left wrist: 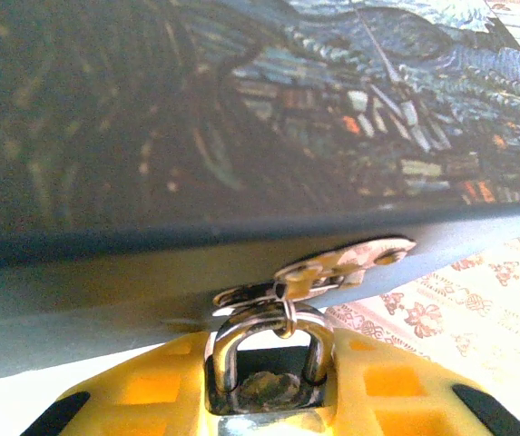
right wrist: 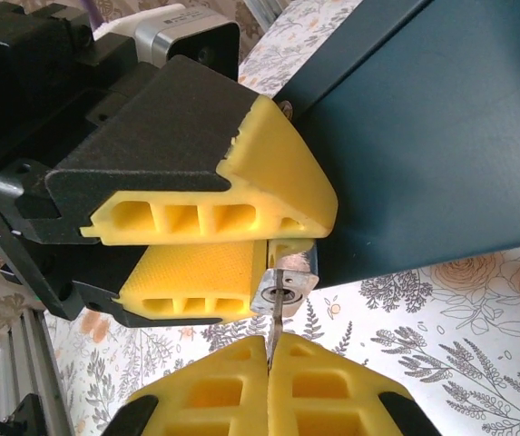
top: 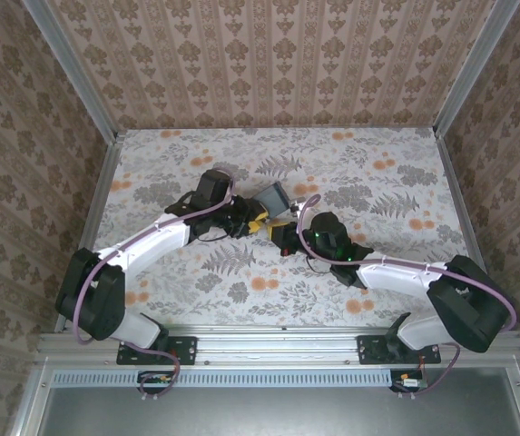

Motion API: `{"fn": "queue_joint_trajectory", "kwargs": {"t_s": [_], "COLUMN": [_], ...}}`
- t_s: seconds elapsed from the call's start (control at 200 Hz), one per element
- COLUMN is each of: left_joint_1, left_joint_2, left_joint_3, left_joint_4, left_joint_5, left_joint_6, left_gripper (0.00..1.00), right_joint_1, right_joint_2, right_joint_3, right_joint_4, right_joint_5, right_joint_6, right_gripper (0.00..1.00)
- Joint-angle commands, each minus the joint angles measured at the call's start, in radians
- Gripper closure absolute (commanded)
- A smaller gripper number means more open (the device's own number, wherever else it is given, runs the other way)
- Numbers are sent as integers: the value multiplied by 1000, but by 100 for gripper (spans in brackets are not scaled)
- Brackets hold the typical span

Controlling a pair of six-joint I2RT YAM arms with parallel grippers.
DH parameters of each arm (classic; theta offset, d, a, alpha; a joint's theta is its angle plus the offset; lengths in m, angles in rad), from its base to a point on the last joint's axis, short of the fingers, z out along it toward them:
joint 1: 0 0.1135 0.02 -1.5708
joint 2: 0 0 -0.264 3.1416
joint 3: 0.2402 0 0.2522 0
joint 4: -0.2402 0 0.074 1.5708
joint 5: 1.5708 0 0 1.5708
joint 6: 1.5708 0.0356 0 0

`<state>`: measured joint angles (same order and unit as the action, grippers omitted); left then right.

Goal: Unlock a padlock with a key

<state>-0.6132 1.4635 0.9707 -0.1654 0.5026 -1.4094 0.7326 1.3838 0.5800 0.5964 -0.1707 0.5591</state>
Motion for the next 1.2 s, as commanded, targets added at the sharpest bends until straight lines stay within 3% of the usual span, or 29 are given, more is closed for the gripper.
{"fn": "queue_joint_trajectory", "kwargs": {"t_s": [0.0,0.115,0.335,0.465,0.54,0.645,0.765,0.835,1.04,1.195], "left_joint_1": [-33,-31,-40,-31,-26,-35,-33,-31,-27,-15], "left_joint_2": [-11,-23,-10,-26,-31,-26,-32,-33,-53,-74], "left_joint_3": [13,12,28,31,20,28,24,12,-17,-27], "left_joint_4": [13,-8,0,-30,-14,-20,-6,47,107,98], "left_joint_5": [80,81,107,94,99,103,97,99,97,88], "left_joint_6": [18,30,22,30,20,24,9,-23,-66,-61], "left_gripper": [100,100,100,100,100,100,100,100,100,100], "right_joint_1": [43,62,72,37,36,47,46,44,0,-42], "right_joint_2": [-9,-62,-43,-22,-29,-47,-69,-48,1,59], "right_joint_3": [96,52,82,106,99,94,124,141,131,157], "right_joint_4": [182,176,211,211,224,190,129,149,248,181], "right_joint_5": [-25,55,-73,-221,-199,-151,-232,-284,-238,-232], "right_joint_6": [-24,-135,-290,-243,-229,-323,-380,-333,-33,145], "right_gripper": [100,100,100,100,100,100,100,100,100,100]}}
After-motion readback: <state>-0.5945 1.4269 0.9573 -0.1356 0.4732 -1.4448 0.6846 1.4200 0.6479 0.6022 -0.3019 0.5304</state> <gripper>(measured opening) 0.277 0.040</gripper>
